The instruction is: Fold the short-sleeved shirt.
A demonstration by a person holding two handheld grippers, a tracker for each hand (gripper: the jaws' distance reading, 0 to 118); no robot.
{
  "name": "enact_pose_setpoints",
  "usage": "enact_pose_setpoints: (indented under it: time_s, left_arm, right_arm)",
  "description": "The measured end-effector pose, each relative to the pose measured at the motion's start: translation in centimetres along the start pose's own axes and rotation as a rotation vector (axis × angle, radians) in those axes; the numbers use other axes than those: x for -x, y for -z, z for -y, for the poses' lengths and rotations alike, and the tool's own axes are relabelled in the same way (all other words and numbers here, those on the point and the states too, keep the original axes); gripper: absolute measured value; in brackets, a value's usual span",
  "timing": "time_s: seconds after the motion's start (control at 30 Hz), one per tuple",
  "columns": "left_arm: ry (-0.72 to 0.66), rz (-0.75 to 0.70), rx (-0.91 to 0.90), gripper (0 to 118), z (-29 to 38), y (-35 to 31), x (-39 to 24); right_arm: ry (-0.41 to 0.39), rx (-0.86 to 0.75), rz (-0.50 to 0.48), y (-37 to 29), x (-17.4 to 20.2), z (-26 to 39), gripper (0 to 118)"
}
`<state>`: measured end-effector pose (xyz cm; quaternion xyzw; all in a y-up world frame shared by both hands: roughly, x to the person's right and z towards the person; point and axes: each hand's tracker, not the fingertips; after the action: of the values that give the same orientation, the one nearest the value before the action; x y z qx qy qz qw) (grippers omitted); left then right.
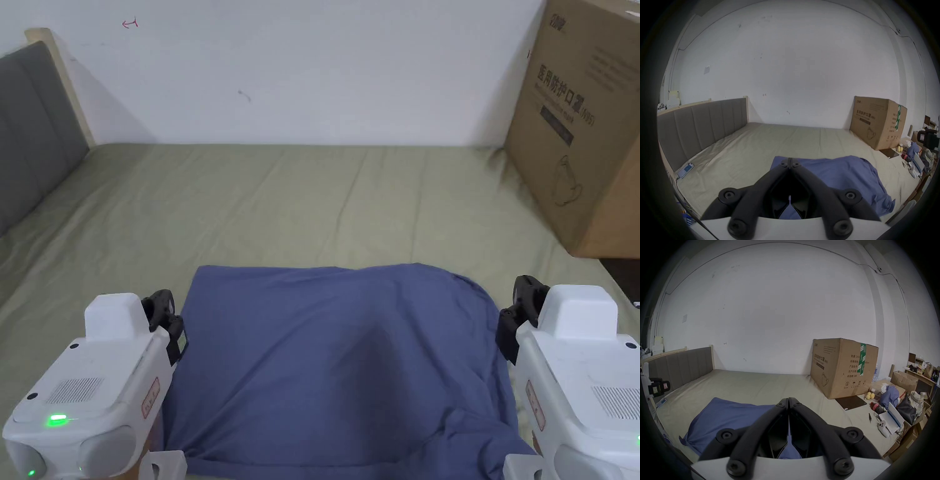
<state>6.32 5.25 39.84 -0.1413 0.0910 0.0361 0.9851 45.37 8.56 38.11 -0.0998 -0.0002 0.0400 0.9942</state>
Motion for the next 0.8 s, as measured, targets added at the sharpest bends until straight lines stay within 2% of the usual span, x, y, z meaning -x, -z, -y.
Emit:
enact_pose_setpoints:
  time_s: [0.17,0.43,0.5,0.53,0.57,0.6,0.63,0.7,0.73,0.77,0.8]
  left_arm:
    - [0.009,-0.001,0.265,0,2.6,2.0,2.2]
    - [0.0,-0.02,0.492,0,9.4,2.7,6.3]
    - [-0.023,-0.015,0.546,23,10.6,3.0,6.9]
    - [-0.036,-0.023,0.588,46,11.3,3.3,7.2]
    - [-0.044,-0.016,0.642,75,11.8,3.7,7.5]
    - [-0.048,-0.017,0.665,89,12.4,3.9,7.7]
    - [-0.054,-0.036,0.649,97,12.9,4.0,7.9]
    - [-0.037,-0.066,0.68,97,13.8,4.3,8.0]
    - [-0.028,-0.062,0.697,95,14.2,4.6,8.1]
    - [-0.02,-0.069,0.715,86,14.9,4.9,8.3]
    - [-0.017,-0.075,0.717,86,15.2,5.2,8.3]
  right_arm:
    - [0.026,0.02,-0.008,0.1,-0.3,0.5,0]
    - [0.044,0.08,-0.017,0.5,-0.5,2.1,0]
    - [0.048,0.096,-0.02,0.6,-0.4,2.7,0]
    - [0.049,0.106,-0.021,0.7,-0.4,3.0,0]
    - [0.049,0.113,-0.021,0.8,-0.4,3.2,0]
    - [0.048,0.119,-0.023,0.8,-0.4,3.4,0]
    - [0.047,0.126,-0.024,0.9,-0.4,3.6,0]
    - [0.047,0.138,-0.023,1.0,-0.5,3.8,0]
    - [0.047,0.146,-0.022,1.1,-0.6,4.0,0]
    - [0.048,0.152,-0.02,1.2,-0.6,4.2,0]
    - [0.048,0.158,-0.018,1.1,-0.7,4.4,0]
